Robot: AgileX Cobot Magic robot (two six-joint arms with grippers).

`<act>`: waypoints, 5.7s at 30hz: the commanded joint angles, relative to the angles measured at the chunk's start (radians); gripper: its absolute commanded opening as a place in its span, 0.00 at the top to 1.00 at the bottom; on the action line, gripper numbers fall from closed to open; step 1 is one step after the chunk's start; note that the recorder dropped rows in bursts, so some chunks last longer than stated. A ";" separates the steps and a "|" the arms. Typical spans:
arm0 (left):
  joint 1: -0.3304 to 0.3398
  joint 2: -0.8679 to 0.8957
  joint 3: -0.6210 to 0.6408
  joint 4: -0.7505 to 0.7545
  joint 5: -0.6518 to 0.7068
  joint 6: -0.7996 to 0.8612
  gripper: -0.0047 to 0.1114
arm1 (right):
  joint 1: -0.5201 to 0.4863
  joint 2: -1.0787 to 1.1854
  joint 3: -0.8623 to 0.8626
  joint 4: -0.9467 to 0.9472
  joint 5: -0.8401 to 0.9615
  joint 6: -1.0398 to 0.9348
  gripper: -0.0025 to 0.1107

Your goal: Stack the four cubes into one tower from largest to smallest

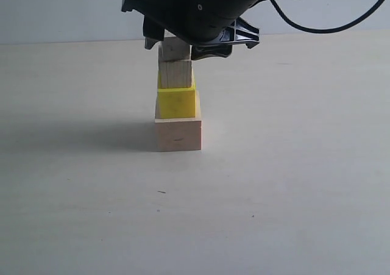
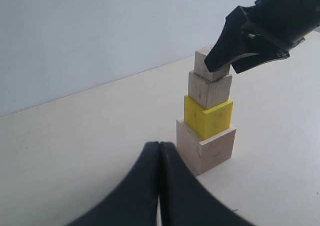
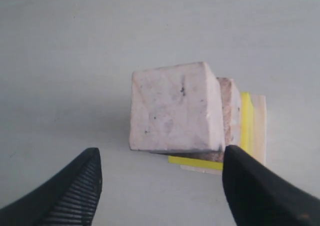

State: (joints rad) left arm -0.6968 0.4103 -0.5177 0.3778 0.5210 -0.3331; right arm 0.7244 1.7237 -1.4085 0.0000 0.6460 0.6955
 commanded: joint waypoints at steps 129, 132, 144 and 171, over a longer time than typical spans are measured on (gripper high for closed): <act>0.000 -0.008 0.106 0.091 -0.061 -0.011 0.96 | -0.004 -1.129 0.963 0.311 -0.232 -0.669 0.98; 0.000 -0.008 0.107 0.101 -0.064 -0.011 0.96 | -0.004 -1.129 0.963 0.304 -0.214 -0.669 0.98; 0.000 -0.008 0.107 0.144 -0.064 -0.011 0.96 | -0.004 -1.129 0.963 0.251 -0.162 -0.669 0.98; 0.000 -0.008 0.107 0.161 -0.081 -0.011 0.96 | -0.004 -1.129 0.963 0.262 -0.165 -0.666 0.98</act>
State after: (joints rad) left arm -0.6968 0.4066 -0.4150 0.5223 0.4650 -0.3331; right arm 0.7244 0.6026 -0.4504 0.2601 0.4833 0.0341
